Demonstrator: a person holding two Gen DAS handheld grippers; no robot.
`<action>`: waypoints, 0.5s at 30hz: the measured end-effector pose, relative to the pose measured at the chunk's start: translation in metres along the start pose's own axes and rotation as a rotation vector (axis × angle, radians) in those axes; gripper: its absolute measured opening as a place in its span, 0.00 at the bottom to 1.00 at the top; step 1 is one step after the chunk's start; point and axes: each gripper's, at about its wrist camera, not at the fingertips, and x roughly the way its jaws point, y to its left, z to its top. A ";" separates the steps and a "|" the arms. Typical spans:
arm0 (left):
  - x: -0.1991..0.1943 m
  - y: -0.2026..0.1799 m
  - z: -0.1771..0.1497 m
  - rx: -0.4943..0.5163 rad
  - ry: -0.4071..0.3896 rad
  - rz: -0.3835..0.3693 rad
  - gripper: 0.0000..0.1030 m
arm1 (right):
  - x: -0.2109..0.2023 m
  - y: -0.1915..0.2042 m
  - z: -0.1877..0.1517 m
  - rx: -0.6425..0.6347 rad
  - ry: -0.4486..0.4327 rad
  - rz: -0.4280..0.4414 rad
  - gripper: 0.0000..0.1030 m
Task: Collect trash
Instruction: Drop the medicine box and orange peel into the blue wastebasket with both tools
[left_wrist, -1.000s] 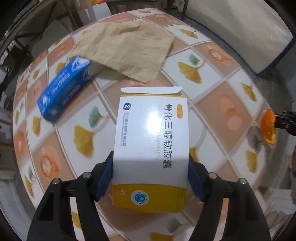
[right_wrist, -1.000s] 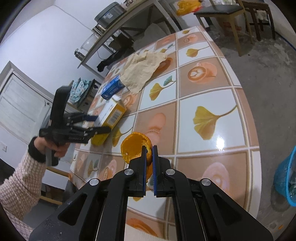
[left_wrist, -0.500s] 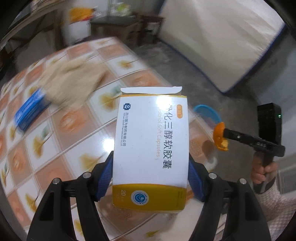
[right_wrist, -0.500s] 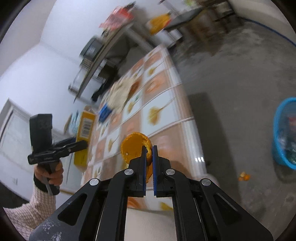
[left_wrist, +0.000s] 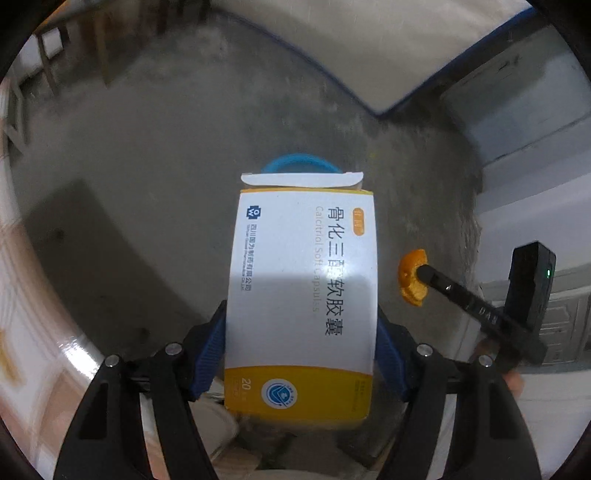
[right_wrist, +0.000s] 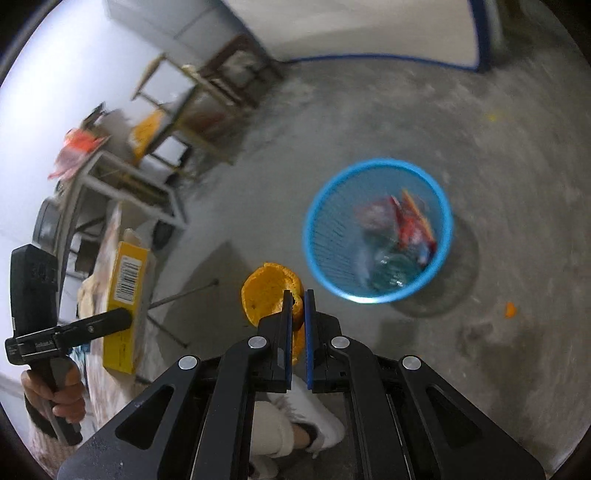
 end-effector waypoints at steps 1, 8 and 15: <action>0.018 -0.003 0.010 -0.016 0.032 0.007 0.67 | 0.008 -0.010 0.004 0.027 0.009 -0.013 0.04; 0.102 -0.011 0.072 -0.103 0.106 0.039 0.68 | 0.058 -0.047 0.047 0.113 0.042 -0.104 0.04; 0.130 -0.001 0.095 -0.228 0.021 0.065 0.93 | 0.083 -0.052 0.077 0.101 -0.029 -0.206 0.37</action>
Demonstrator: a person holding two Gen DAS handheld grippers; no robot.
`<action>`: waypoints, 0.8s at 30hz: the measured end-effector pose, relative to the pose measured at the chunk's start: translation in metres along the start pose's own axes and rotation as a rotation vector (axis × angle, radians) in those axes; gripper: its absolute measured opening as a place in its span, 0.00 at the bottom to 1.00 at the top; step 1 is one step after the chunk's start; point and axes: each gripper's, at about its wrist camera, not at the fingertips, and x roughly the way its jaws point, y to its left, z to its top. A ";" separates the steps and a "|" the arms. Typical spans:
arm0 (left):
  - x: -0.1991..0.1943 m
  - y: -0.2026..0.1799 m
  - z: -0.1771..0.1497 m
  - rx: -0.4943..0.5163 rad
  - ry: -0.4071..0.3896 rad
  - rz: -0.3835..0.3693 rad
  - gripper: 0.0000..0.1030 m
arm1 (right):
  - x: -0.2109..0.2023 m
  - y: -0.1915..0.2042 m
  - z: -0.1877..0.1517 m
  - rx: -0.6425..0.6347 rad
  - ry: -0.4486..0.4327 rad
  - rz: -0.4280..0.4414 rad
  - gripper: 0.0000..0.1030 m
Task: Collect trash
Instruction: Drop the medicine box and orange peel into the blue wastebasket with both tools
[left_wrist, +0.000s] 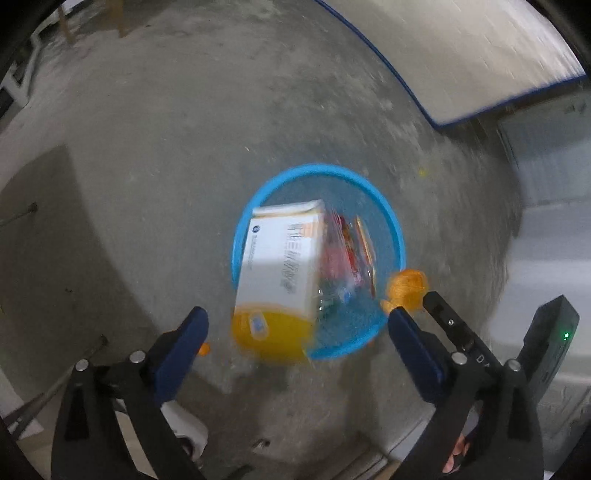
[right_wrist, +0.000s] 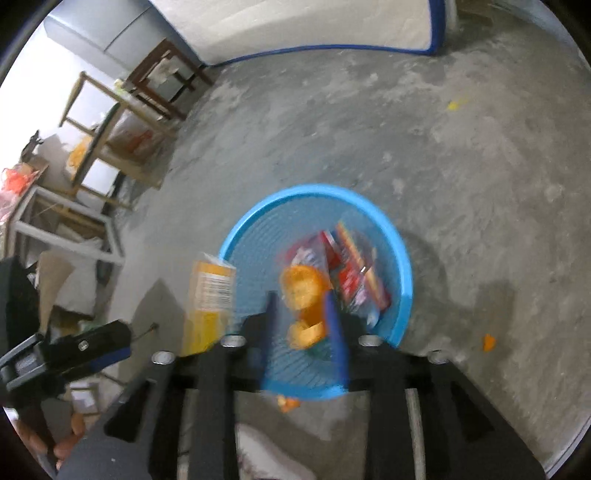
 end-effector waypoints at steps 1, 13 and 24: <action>0.000 0.002 0.000 -0.012 0.006 -0.013 0.93 | 0.001 -0.003 0.001 0.009 -0.004 -0.010 0.38; -0.092 0.014 -0.028 0.099 -0.119 -0.091 0.94 | -0.040 -0.024 -0.030 0.020 -0.083 0.025 0.40; -0.217 0.077 -0.120 0.039 -0.364 -0.181 0.94 | -0.100 0.004 -0.053 -0.047 -0.104 0.134 0.63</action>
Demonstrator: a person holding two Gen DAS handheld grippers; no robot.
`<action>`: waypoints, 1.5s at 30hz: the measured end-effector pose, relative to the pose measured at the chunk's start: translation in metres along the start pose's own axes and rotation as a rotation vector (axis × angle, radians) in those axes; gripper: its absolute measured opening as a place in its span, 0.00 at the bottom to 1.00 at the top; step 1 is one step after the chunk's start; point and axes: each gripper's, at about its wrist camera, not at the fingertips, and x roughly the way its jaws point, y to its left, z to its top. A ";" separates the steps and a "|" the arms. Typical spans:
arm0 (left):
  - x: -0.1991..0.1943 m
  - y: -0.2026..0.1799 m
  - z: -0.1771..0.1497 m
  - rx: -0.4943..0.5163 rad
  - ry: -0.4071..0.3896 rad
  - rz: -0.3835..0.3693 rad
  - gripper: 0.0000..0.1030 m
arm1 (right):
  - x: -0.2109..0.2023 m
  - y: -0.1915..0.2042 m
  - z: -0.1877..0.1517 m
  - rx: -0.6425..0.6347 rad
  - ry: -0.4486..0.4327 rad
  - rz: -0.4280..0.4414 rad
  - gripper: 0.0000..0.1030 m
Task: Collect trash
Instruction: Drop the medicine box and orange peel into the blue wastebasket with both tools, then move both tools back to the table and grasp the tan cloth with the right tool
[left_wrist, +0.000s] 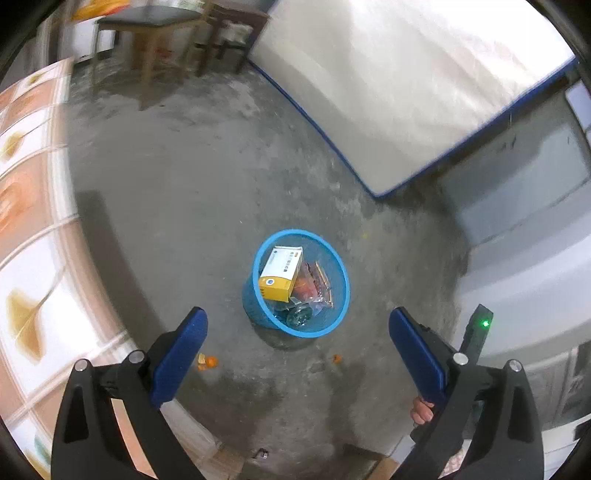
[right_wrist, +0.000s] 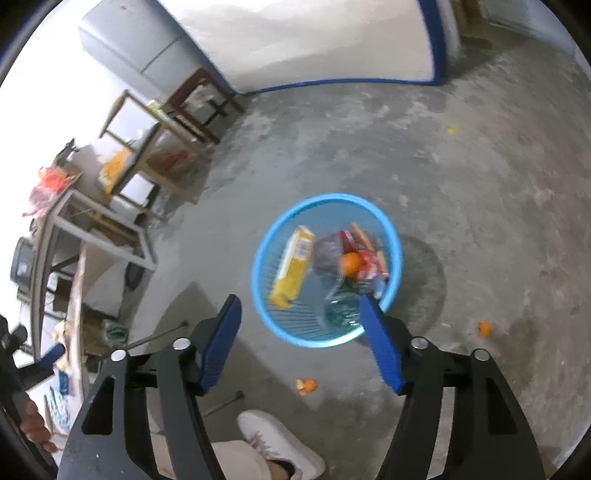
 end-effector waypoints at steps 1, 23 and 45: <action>-0.018 0.010 -0.008 -0.021 -0.034 0.003 0.94 | -0.003 0.011 0.002 -0.018 0.004 0.014 0.64; -0.260 0.224 -0.146 -0.299 -0.452 0.523 0.94 | 0.024 0.428 -0.097 -0.738 0.328 0.498 0.82; -0.313 0.325 -0.186 -0.456 -0.485 0.547 0.94 | 0.263 0.646 -0.168 -0.269 0.824 0.127 0.85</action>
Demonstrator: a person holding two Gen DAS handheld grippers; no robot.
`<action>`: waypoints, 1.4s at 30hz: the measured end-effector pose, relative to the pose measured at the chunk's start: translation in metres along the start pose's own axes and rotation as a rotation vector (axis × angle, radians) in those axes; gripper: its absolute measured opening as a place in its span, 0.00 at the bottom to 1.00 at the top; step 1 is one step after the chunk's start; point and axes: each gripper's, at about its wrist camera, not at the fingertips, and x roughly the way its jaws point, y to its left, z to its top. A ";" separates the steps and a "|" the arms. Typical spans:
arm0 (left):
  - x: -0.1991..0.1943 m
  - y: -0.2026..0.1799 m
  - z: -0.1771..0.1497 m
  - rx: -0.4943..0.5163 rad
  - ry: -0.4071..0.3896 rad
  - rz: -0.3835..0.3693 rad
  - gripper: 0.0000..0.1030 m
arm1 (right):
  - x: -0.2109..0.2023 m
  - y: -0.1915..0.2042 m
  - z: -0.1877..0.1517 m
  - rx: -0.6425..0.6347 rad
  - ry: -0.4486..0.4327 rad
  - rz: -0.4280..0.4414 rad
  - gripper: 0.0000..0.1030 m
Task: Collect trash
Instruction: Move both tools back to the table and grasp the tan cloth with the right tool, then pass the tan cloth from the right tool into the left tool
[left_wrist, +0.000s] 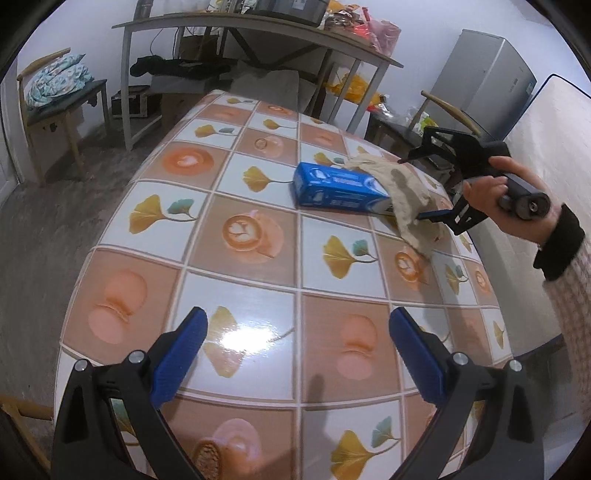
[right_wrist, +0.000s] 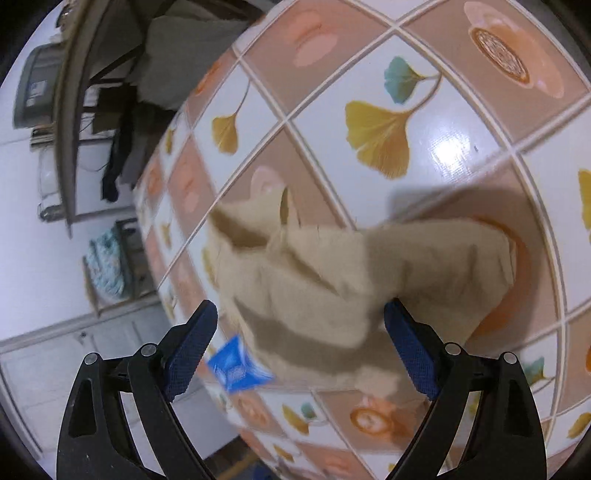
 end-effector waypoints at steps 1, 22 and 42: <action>0.000 0.002 0.000 -0.001 -0.001 -0.001 0.94 | 0.003 0.003 0.001 -0.003 -0.006 -0.013 0.83; -0.011 -0.002 0.012 0.046 -0.028 -0.007 0.94 | -0.056 -0.057 -0.019 0.034 -0.193 0.152 0.01; -0.030 -0.068 -0.036 0.380 -0.018 -0.393 0.91 | -0.088 -0.086 -0.234 -0.767 -0.133 -0.078 0.01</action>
